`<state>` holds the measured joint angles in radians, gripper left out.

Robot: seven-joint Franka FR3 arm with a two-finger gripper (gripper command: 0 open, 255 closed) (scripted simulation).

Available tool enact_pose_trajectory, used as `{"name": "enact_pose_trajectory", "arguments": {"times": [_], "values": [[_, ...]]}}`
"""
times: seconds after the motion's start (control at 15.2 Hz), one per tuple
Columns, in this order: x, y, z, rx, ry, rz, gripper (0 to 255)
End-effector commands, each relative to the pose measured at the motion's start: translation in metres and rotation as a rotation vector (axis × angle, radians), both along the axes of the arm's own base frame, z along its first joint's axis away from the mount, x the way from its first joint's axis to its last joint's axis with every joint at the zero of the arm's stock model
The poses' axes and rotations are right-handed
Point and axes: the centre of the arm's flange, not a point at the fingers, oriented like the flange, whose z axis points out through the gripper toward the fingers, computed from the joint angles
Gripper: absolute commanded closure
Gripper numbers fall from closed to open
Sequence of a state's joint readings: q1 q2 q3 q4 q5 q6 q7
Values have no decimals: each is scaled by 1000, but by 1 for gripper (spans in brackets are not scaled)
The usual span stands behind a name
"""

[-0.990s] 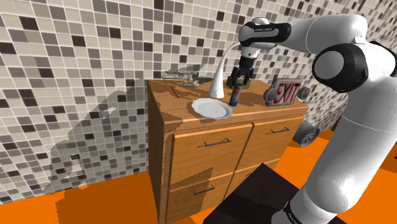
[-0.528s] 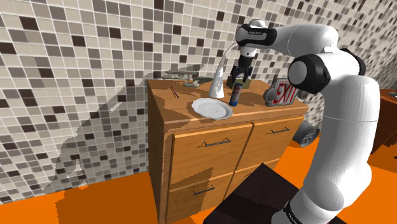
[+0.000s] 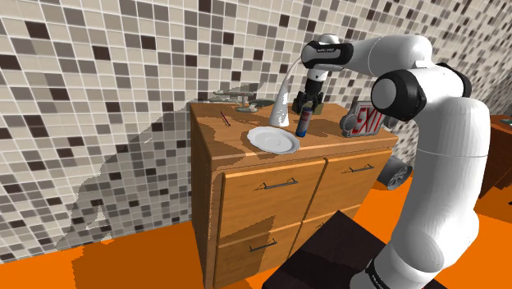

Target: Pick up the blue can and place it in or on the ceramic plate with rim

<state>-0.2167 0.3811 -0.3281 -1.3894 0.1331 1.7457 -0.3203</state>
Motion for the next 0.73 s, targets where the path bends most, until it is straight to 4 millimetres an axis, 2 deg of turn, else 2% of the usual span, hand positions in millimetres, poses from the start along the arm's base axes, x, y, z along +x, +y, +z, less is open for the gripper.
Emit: {"name": "enact_pose_trajectory", "arguments": {"times": [0.0, 0.26, 0.33, 0.66], "values": [[0, 0, -1, 0, 0, 0, 0], [0, 0, -1, 0, 0, 0, 0], [0, 0, -1, 0, 0, 0, 255], [0, 0, -1, 0, 0, 0, 255]]}}
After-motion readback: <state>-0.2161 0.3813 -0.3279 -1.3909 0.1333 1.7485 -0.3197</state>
